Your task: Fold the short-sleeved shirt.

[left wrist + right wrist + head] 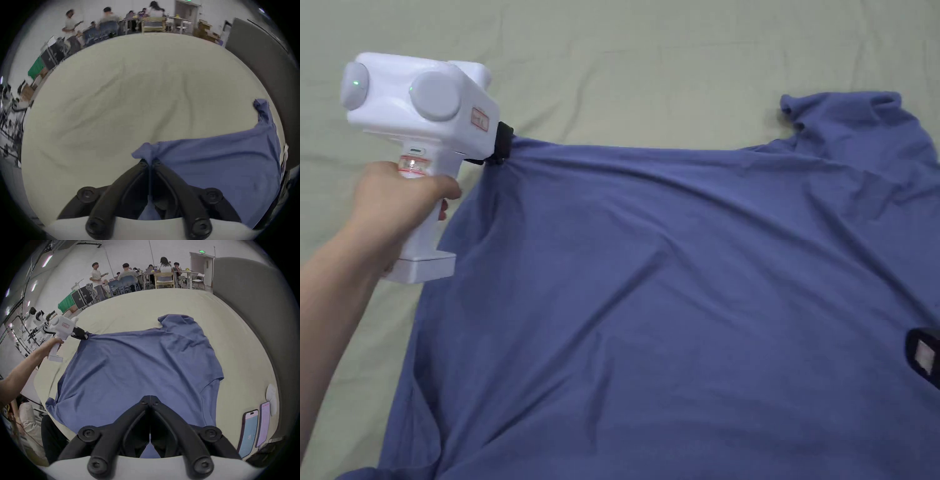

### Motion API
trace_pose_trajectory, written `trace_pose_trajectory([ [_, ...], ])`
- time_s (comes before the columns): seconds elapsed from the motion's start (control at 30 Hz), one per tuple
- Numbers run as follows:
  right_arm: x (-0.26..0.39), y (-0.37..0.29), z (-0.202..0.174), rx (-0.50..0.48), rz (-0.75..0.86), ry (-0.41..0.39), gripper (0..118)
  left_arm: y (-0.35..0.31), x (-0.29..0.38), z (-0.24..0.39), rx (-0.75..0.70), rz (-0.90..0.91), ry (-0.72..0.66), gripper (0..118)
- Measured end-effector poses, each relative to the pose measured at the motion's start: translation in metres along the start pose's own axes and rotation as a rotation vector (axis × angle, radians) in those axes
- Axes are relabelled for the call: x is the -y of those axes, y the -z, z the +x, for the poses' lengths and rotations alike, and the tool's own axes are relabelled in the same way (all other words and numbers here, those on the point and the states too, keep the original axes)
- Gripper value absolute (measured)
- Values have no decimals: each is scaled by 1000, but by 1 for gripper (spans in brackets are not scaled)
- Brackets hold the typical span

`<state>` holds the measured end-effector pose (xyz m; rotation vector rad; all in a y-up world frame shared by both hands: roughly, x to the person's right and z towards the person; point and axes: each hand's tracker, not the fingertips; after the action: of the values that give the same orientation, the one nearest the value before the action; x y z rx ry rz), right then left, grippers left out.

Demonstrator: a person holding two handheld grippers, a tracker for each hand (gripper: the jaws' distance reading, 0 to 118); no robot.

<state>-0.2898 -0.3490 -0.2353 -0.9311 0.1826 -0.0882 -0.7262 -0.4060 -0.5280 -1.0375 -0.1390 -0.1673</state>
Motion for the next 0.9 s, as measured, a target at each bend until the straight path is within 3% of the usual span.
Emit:
trace_pose_trajectory([
  [0.03,-3,0,2,-2,2,3,3,-11,1,4,2,23,10,0],
  [0.07,-8,-1,4,-3,11,2,23,-26,3,7,25,54,4,0],
  [0.13,-27,-3,15,2,47,18,109,-58,12,13,65,114,-6,0],
  [0.17,-38,0,25,-8,66,45,118,-74,17,17,71,145,-10,0],
  [0.23,-60,13,48,-111,149,88,118,-103,30,22,91,207,-7,0],
  [0.27,-76,27,67,-161,77,128,118,-115,37,24,98,235,-6,0],
  [0.33,-95,66,104,-161,-54,238,118,-128,46,27,99,234,-12,0],
  [0.37,-105,83,119,-149,-38,237,118,-128,51,24,103,236,-14,0],
  [0.43,-127,117,142,25,-65,212,118,-131,56,24,103,244,-30,0],
  [0.47,-142,125,123,128,-107,186,118,-130,57,25,101,242,-39,0],
  [0.53,-153,153,132,226,-118,171,118,-128,58,26,91,240,-54,0],
  [0.57,-157,164,134,247,-146,183,107,-126,58,25,96,233,-60,0],
  [0.6,-159,190,149,215,-188,213,86,-124,58,24,99,225,-70,0],
  [0.67,-155,207,153,196,-258,233,19,-120,58,24,85,221,-72,0],
  [0.73,-150,194,139,237,-177,190,16,-118,59,23,70,213,-76,0],
  [0.8,-146,188,135,214,-185,120,8,-118,62,19,83,220,-91,0],
  [0.9,-142,169,122,212,-129,100,6,-125,66,15,109,234,-143,0],
])
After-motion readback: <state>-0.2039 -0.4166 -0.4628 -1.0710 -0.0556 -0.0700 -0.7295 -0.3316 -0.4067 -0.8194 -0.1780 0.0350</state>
